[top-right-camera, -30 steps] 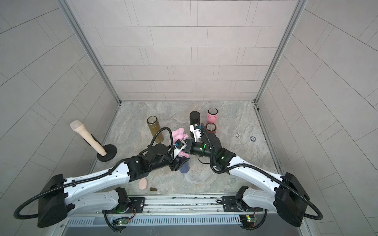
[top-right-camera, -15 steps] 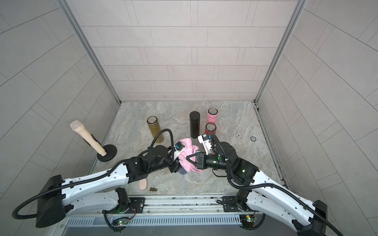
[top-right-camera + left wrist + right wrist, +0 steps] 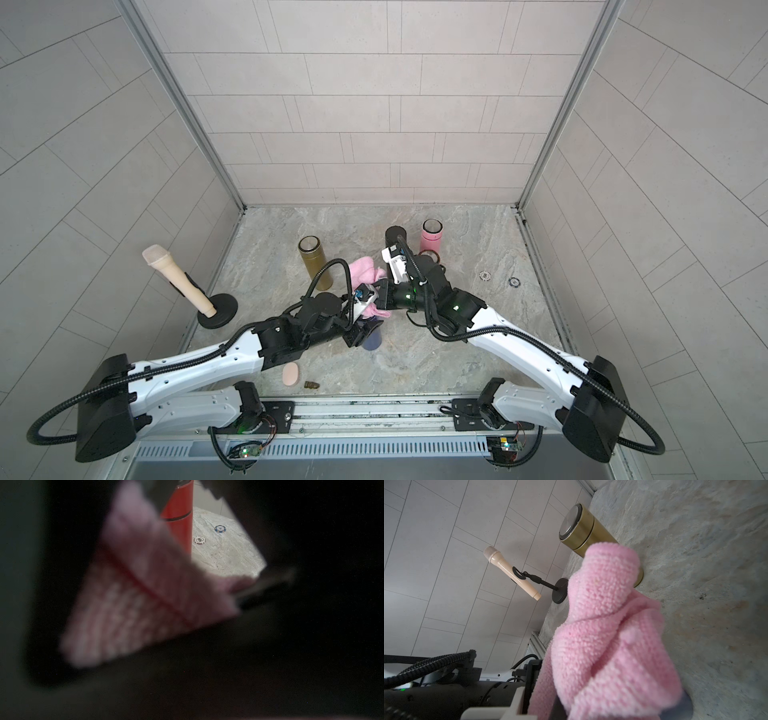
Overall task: Wipe the surface of the thermos
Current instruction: Wipe the dirt from the surface of the thermos.
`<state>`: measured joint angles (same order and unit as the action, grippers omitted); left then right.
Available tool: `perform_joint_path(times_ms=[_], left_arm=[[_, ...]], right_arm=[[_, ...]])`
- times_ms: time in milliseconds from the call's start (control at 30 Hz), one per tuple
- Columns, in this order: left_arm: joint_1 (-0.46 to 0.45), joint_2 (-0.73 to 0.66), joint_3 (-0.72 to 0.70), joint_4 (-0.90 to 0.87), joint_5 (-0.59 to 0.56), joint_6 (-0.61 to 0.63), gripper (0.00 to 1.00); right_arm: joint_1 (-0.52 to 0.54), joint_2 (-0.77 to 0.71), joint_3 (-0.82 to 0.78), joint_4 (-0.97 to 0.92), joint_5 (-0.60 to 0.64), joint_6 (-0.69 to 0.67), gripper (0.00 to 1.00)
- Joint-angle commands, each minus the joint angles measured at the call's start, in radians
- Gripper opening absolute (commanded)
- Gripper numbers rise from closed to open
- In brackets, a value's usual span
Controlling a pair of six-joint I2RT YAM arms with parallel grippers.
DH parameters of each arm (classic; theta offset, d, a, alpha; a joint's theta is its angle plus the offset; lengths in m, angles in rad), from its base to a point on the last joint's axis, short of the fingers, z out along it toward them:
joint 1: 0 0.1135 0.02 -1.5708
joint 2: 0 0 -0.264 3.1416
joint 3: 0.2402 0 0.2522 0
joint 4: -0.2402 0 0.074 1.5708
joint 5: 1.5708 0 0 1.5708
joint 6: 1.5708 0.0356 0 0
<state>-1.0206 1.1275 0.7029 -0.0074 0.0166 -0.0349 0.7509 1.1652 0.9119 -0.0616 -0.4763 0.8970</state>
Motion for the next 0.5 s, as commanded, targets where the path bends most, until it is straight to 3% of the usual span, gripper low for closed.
perform_joint_path(times_ms=[0, 133, 267, 467], left_arm=[[-0.016, -0.007, 0.025, 0.065, 0.000, 0.025, 0.00], [-0.015, -0.013, 0.010, 0.087, -0.116, -0.009, 0.00], [-0.013, -0.011, 0.026, 0.048, -0.240, -0.034, 0.00], [-0.007, -0.015, 0.038, 0.010, -0.305, -0.025, 0.00]], right_arm=[[0.004, 0.040, 0.025, 0.070, -0.032, 0.000, 0.00], [0.013, 0.070, -0.014, 0.074, -0.103, 0.037, 0.00], [0.025, -0.030, -0.114, 0.015, -0.146, 0.010, 0.00], [0.013, -0.258, -0.182, -0.214, -0.094, -0.066, 0.00]])
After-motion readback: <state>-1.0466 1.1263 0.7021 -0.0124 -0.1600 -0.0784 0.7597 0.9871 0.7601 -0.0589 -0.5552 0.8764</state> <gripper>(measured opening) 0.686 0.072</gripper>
